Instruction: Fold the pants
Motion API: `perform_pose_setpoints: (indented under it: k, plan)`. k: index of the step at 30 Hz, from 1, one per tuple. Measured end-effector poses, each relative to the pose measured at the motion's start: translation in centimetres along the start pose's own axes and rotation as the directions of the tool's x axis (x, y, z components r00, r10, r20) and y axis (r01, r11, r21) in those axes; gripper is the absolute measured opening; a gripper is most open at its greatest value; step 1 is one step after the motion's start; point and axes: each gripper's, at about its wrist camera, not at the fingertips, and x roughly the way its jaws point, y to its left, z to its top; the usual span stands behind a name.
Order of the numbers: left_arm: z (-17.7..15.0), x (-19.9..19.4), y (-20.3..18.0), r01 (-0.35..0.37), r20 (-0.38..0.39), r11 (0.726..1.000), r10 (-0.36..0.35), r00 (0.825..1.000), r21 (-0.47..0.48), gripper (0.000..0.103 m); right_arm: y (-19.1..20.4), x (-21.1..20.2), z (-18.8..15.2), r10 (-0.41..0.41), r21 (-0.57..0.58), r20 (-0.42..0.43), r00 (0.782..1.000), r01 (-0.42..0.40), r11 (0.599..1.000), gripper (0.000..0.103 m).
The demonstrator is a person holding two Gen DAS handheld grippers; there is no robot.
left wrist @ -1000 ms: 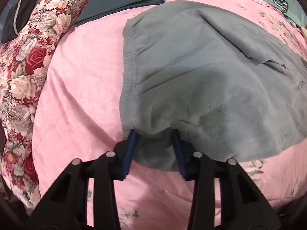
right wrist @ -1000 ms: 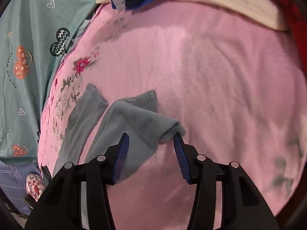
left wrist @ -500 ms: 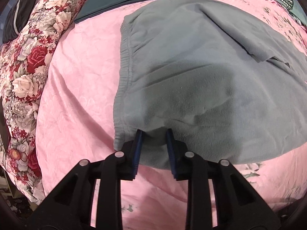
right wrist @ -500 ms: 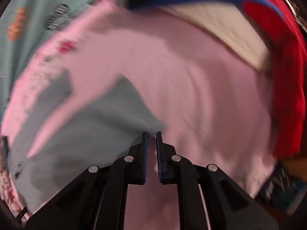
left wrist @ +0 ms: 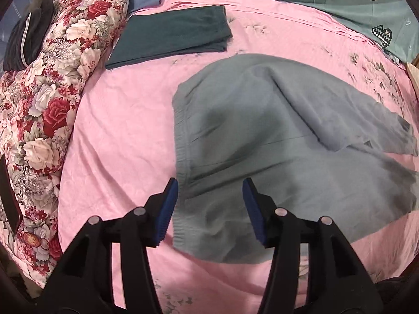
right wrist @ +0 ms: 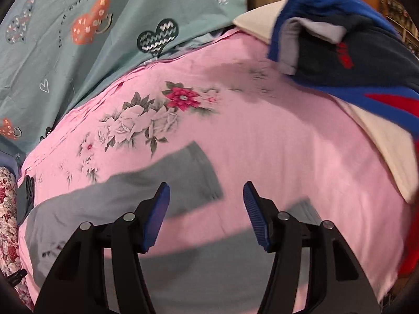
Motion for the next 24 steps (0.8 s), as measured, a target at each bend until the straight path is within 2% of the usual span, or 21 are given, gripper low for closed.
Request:
perform_pose_setpoints:
  k: [6,8,9,10,12,13,16,18,19,21,23,24]
  plan:
    - [-0.2,-1.1,-2.1,-0.071,-0.014,0.997,0.071,0.997,0.014,0.061,0.6,8.3,3.3,0.009,-0.065,-0.166,0.986,-0.019,0.998,0.058]
    - [-0.4,-1.2,-2.4,-0.103,-0.034,0.995,0.103,0.994,0.002,0.061,1.6,10.1,3.2,-0.003,-0.125,-0.221,0.975,-0.025,0.992,0.041]
    - [-0.5,-1.2,-2.4,-0.117,-0.044,0.993,0.117,0.992,-0.007,0.061,2.3,10.2,3.0,-0.026,-0.175,-0.204,0.979,-0.011,0.985,0.028]
    - [-0.6,-1.1,-2.4,-0.125,-0.053,0.992,0.124,0.991,-0.015,0.061,3.1,10.2,2.8,-0.045,-0.242,-0.197,0.979,-0.004,0.97,0.008]
    - [-0.6,-1.0,-2.4,-0.143,-0.071,0.989,0.141,0.987,-0.026,0.061,3.8,9.8,3.1,-0.098,-0.311,-0.16,0.982,0.044,0.949,0.007]
    - [-0.6,-0.9,-2.4,-0.152,-0.076,0.988,0.15,0.986,-0.027,0.061,3.9,9.4,3.7,-0.121,-0.326,-0.115,0.986,0.078,0.942,0.006]
    - [-0.1,-0.8,-2.4,-0.172,-0.081,0.984,0.168,0.982,-0.042,0.061,3.1,8.4,6.5,-0.157,-0.299,0.005,0.988,0.151,0.942,0.006]
    - [0.1,-0.5,-2.4,-0.17,-0.089,0.984,0.165,0.982,-0.058,0.061,2.8,8.9,7.8,-0.175,-0.3,0.055,0.983,0.183,0.936,0.006]
    - [0.2,-0.3,-2.5,-0.175,-0.095,0.983,0.169,0.981,-0.061,0.061,2.7,9.6,8.3,-0.184,-0.299,0.052,0.982,0.191,0.935,0.006]
    - [0.2,-0.2,-2.6,-0.186,-0.099,0.981,0.18,0.979,-0.062,0.061,2.3,11.4,8.5,-0.174,-0.294,-0.019,0.985,0.161,0.942,0.008]
    - [0.3,-0.3,-2.3,-0.195,-0.098,0.979,0.188,0.977,-0.066,0.062,2.0,12.9,8.3,-0.202,-0.299,-0.085,0.976,0.169,0.939,0.011]
    - [0.3,-0.5,-2.1,-0.198,-0.093,0.978,0.192,0.977,-0.068,0.063,1.9,12.8,8.3,-0.223,-0.288,-0.089,0.971,0.189,0.939,0.019]
